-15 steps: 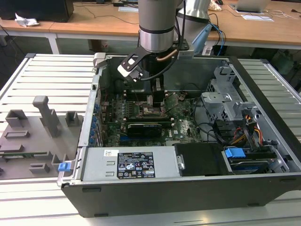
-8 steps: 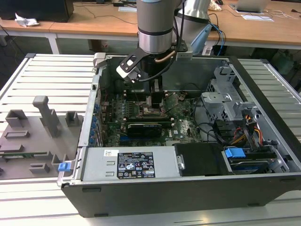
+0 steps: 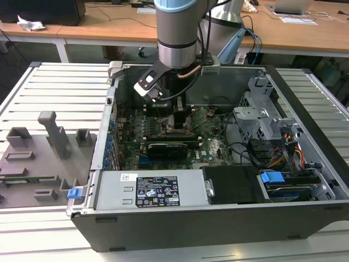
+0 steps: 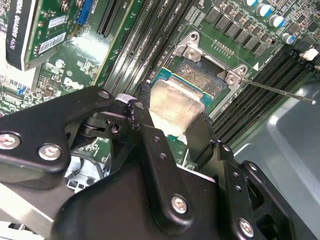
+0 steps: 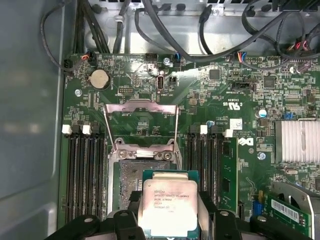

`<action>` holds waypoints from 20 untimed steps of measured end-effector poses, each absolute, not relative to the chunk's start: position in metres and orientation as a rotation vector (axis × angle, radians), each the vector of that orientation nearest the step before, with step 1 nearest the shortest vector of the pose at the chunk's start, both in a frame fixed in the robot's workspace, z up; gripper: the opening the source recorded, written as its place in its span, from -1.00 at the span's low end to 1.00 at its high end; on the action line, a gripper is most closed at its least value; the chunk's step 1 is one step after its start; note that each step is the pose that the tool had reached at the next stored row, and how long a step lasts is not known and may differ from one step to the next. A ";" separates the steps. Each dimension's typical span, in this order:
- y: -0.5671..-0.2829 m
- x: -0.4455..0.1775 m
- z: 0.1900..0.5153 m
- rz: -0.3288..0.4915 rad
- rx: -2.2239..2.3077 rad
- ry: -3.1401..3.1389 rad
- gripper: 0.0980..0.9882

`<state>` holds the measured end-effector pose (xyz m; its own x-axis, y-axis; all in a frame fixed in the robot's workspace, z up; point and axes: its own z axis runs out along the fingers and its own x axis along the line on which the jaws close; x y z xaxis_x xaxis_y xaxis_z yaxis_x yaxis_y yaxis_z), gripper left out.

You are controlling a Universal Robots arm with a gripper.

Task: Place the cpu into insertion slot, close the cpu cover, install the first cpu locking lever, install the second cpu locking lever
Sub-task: 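Place the cpu into insertion slot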

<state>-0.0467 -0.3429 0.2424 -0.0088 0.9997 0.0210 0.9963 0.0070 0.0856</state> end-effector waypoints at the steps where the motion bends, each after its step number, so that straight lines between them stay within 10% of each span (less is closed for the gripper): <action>1: -0.342 -0.047 0.241 0.117 2.179 2.197 -0.03; 20: -0.330 -0.047 0.224 0.117 2.179 2.197 -0.03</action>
